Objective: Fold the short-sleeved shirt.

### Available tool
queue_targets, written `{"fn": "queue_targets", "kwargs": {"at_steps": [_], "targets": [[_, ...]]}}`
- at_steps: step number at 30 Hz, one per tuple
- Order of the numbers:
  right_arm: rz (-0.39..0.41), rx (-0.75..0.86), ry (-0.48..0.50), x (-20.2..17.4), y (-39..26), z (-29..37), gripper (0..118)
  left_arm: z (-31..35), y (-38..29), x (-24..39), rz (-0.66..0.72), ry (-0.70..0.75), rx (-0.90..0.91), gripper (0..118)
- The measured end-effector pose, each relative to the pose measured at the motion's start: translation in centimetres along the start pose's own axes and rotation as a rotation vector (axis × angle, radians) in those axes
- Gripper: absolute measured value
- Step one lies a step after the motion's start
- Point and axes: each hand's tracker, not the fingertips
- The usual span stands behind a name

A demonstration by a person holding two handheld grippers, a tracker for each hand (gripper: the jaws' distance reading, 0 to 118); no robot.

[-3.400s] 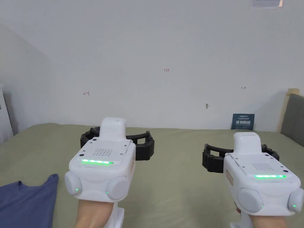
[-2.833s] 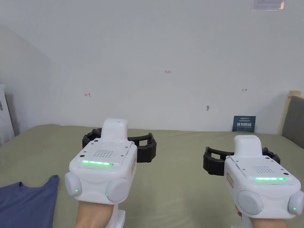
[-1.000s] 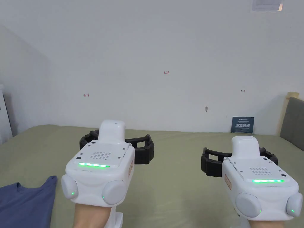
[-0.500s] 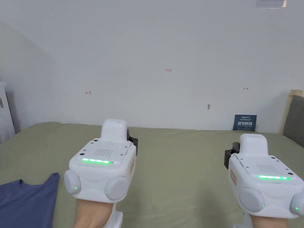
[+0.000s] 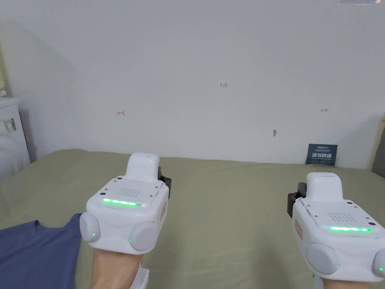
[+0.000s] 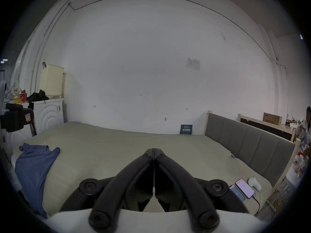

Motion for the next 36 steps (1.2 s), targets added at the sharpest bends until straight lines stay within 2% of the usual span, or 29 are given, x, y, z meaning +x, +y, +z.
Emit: {"fn": "queue_targets", "kwargs": {"at_steps": [2,6,13,18,22,27,36], "targets": [[0.014,-0.007,0.028,-1.5,-0.1,-0.7,1,0.6,0.0,-1.6,0.021,0.03,-0.022,0],[-0.015,-0.014,0.151,-6.1,0.0,-1.8,1,2.5,-0.4,-6.5,0.099,0.101,-0.012,0],[-0.023,-0.032,0.439,-17.8,0.0,-1.6,1,8.7,-1.6,-17.1,0.142,0.388,-0.036,0],[-0.031,-0.047,0.59,-23.8,-0.3,-0.7,1,13.0,-2.7,-22.7,0.15,0.548,-0.082,0],[-0.021,-0.055,0.64,-26.3,-0.7,-0.6,1,14.8,-3.6,-25.4,0.169,0.614,-0.111,0],[-0.007,-0.072,0.667,-27.6,-0.9,-1.0,1,14.1,-4.5,-26.9,0.148,0.655,-0.156,0],[0.039,-0.124,0.674,-29.0,-3.4,-3.4,1,7.0,-8.7,-30.1,0.285,0.522,-0.294,0]]}}
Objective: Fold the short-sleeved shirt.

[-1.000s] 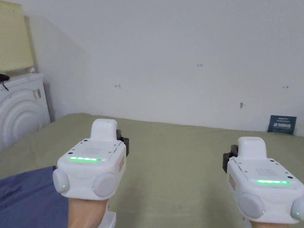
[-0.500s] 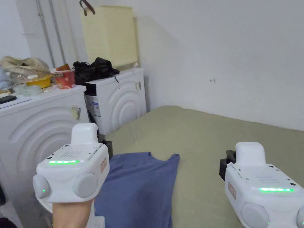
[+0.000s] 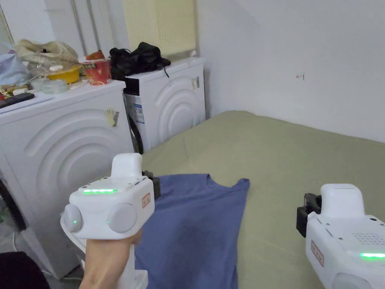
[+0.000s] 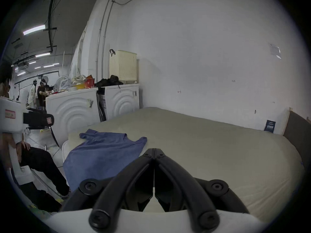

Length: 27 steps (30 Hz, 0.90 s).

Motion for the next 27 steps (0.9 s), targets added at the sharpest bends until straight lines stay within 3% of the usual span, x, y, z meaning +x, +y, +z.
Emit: {"fn": "queue_targets", "kwargs": {"at_steps": [13,20,22,23,24,25,26,27], "targets": [[0.0,-0.172,0.038,0.8,-6.6,-7.0,1,-20.9,-5.0,3.9,-0.161,-0.026,-0.373,0],[0.022,-0.215,0.043,1.3,-8.5,-7.4,1,-25.8,-6.4,5.2,-0.163,-0.089,-0.537,2],[0.017,-0.22,0.038,1.5,-8.6,-7.3,1,-26.3,-6.7,5.7,-0.162,-0.087,-0.551,17],[0.015,-0.22,0.038,1.7,-8.6,-7.2,1,-26.5,-6.8,5.9,-0.165,-0.089,-0.558,32],[0.013,-0.221,0.036,1.8,-8.6,-7.1,1,-26.7,-6.9,6.2,-0.173,-0.092,-0.565,72],[0.011,-0.222,0.031,1.9,-8.6,-7.0,1,-27.0,-7.1,6.4,-0.176,-0.104,-0.575,105],[0.009,-0.222,0.03,2.1,-8.6,-7.0,1,-27.2,-7.4,6.6,-0.184,-0.116,-0.6,118],[0.008,-0.223,0.025,2.3,-8.6,-6.9,1,-27.4,-7.7,6.9,-0.185,-0.108,-0.604,118]]}}
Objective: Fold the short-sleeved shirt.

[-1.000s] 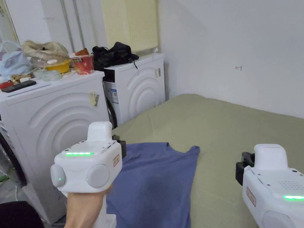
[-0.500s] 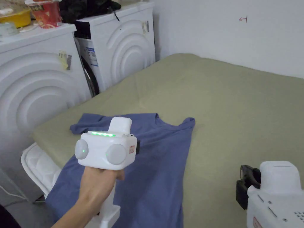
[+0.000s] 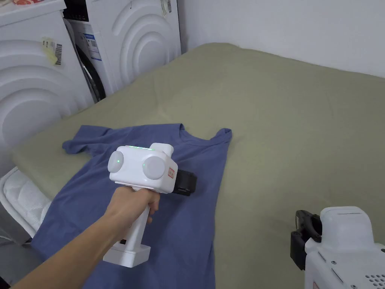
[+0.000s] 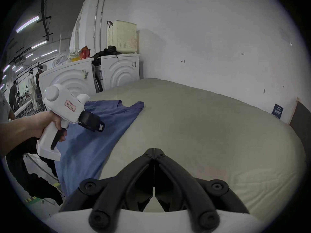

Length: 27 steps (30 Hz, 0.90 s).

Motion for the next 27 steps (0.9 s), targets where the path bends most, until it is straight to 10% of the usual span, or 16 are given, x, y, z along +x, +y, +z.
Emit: {"fn": "queue_targets", "kwargs": {"at_steps": [14,16,18,27], "targets": [[0.0,-0.02,-0.046,2.2,-0.6,1.6,1,-3.2,0.5,0.2,0.025,0.09,-0.085,115],[0.003,-0.018,-0.063,2.8,-0.7,2.3,1,-1.9,0.6,0.6,0.004,0.056,-0.046,83],[-0.006,-0.019,-0.083,3.8,-0.7,3.0,1,-0.4,1.0,1.2,-0.001,0.09,0.004,3],[-0.068,0.028,-0.197,9.8,-0.2,9.6,1,6.3,0.0,5.0,-0.016,0.061,0.123,3]]}}
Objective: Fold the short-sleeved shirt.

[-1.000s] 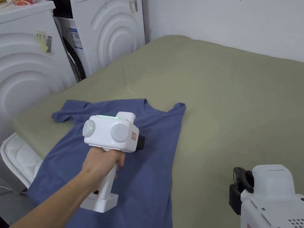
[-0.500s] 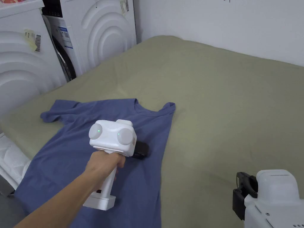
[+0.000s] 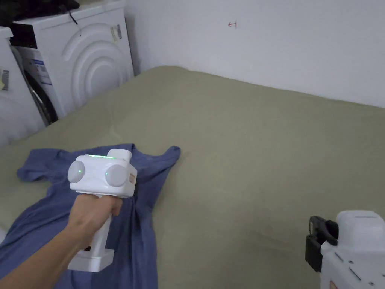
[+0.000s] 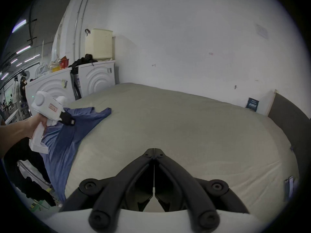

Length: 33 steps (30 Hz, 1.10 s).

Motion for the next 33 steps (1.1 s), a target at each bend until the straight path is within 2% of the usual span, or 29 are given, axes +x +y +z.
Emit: {"fn": "queue_targets", "kwargs": {"at_steps": [4,8,11,15,22,27,30,33], "targets": [[-0.034,0.044,-0.078,3.9,0.4,3.6,1,4.3,1.2,4.1,-0.029,-0.101,0.048,3],[-0.049,0.069,-0.156,7.5,0.2,7.6,1,8.4,2.6,10.9,-0.088,-0.226,0.109,3],[-0.077,0.081,-0.217,10.2,-0.3,10.5,1,11.7,3.5,17.4,-0.132,-0.358,0.138,3],[-0.108,0.089,-0.307,13.7,-1.3,13.6,1,15.4,3.5,27.7,-0.258,-0.521,0.177,3],[-0.159,0.081,-0.449,19.1,-2.9,16.9,1,18.5,1.0,44.8,-0.44,-0.781,0.153,3],[-0.198,0.051,-0.513,22.4,-4.5,17.0,1,16.4,-2.9,53.1,-0.515,-0.885,0.045,3],[-0.218,0.022,-0.531,23.7,-5.8,16.2,1,12.6,-6.1,56.3,-0.559,-0.861,-0.053,3],[-0.233,-0.009,-0.531,24.7,-7.1,15.0,1,8.2,-8.9,58.0,-0.603,-0.769,-0.132,3]]}}
